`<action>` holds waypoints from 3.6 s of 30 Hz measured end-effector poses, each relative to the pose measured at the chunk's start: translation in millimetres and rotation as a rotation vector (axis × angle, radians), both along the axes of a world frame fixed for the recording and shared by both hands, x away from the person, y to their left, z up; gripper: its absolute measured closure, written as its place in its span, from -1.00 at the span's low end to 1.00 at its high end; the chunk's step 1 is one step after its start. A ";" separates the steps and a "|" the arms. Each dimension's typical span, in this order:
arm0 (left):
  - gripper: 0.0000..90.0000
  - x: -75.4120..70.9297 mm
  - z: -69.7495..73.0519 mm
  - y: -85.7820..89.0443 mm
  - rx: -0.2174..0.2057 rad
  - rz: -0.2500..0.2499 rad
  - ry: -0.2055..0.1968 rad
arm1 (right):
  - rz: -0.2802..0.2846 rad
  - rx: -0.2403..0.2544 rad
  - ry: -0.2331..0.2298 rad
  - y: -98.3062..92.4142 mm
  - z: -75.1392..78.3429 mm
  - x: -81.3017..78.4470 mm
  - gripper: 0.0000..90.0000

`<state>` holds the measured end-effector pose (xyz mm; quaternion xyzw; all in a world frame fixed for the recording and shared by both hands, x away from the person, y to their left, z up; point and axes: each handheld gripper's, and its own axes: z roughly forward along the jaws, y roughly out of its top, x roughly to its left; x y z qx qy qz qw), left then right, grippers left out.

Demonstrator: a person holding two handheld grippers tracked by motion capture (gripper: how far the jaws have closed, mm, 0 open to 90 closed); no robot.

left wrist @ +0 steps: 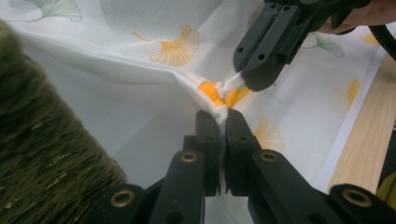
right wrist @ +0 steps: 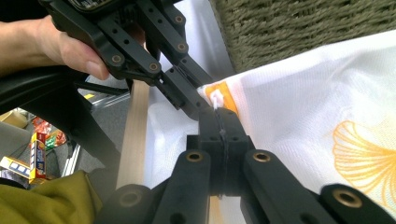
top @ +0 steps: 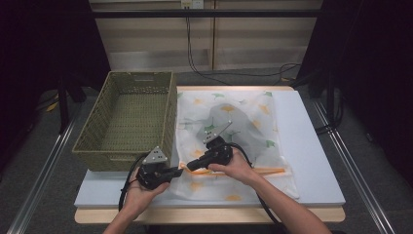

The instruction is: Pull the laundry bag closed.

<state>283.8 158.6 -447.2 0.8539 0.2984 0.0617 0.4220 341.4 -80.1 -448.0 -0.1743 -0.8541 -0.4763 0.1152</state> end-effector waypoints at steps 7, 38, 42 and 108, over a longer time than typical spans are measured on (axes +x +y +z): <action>0.93 -1.8 -0.3 -1.9 0.016 -0.017 -0.015 | 0.002 0.014 0.010 1.8 -2.5 1.2 1.00; 0.82 -3.8 0.8 -3.0 0.028 -0.012 -0.029 | -0.037 0.044 0.040 5.8 -2.3 3.9 1.00; 0.70 -2.6 4.7 2.9 -0.010 0.009 -0.014 | -0.050 0.049 0.031 2.4 -0.7 4.2 1.00; 0.96 2.0 19.1 -5.4 -0.041 -0.022 -0.065 | -0.172 -0.012 0.026 -9.4 10.8 -1.4 1.00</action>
